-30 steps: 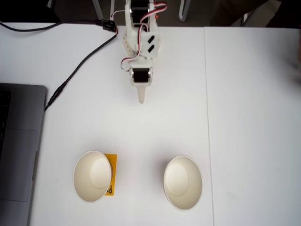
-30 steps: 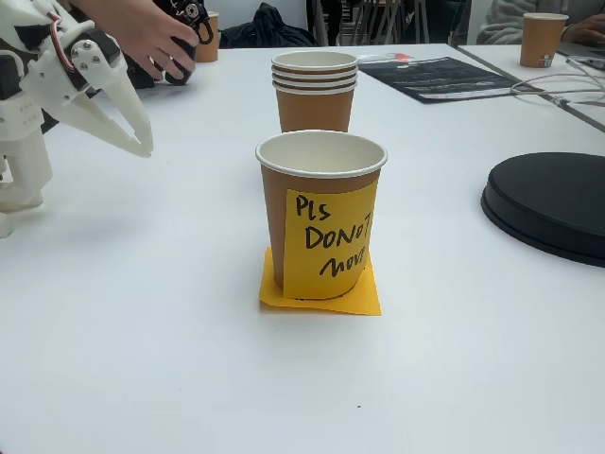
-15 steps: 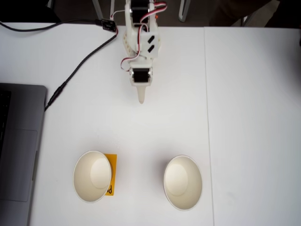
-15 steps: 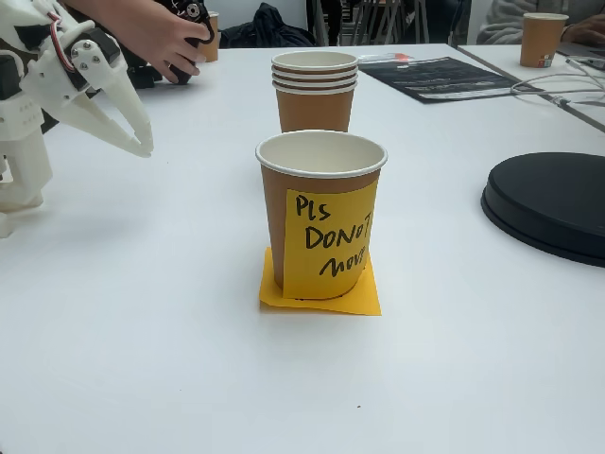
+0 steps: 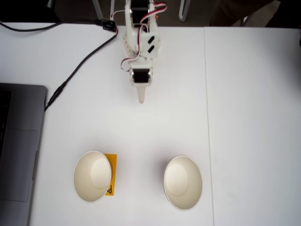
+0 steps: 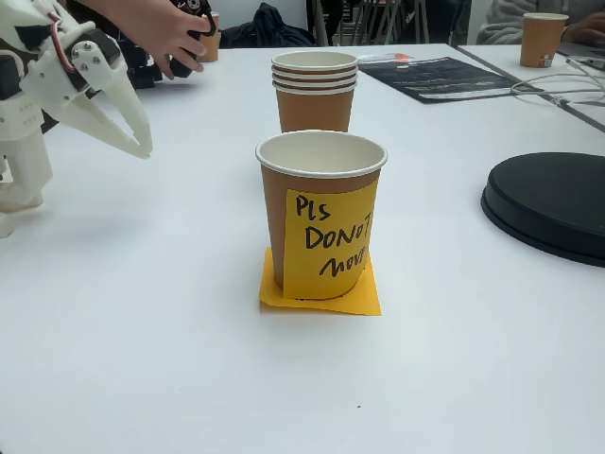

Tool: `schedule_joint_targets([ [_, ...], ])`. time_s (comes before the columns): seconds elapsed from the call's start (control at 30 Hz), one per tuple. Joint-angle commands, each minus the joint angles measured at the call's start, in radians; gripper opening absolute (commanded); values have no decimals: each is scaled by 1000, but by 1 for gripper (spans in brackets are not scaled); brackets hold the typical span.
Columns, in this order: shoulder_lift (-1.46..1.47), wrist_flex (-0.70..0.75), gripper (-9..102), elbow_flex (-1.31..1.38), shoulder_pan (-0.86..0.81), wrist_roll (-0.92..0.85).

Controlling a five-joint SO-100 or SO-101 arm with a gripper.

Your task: Pickup cup and make a pile of cup.

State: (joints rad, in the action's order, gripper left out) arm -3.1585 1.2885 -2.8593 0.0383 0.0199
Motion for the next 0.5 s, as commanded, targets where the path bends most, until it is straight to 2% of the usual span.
schedule_joint_targets([
  [0.0, 195, -23, -7, 186, -6, 3],
  [0.47, 696, -23, -7, 692, -9, 3],
])
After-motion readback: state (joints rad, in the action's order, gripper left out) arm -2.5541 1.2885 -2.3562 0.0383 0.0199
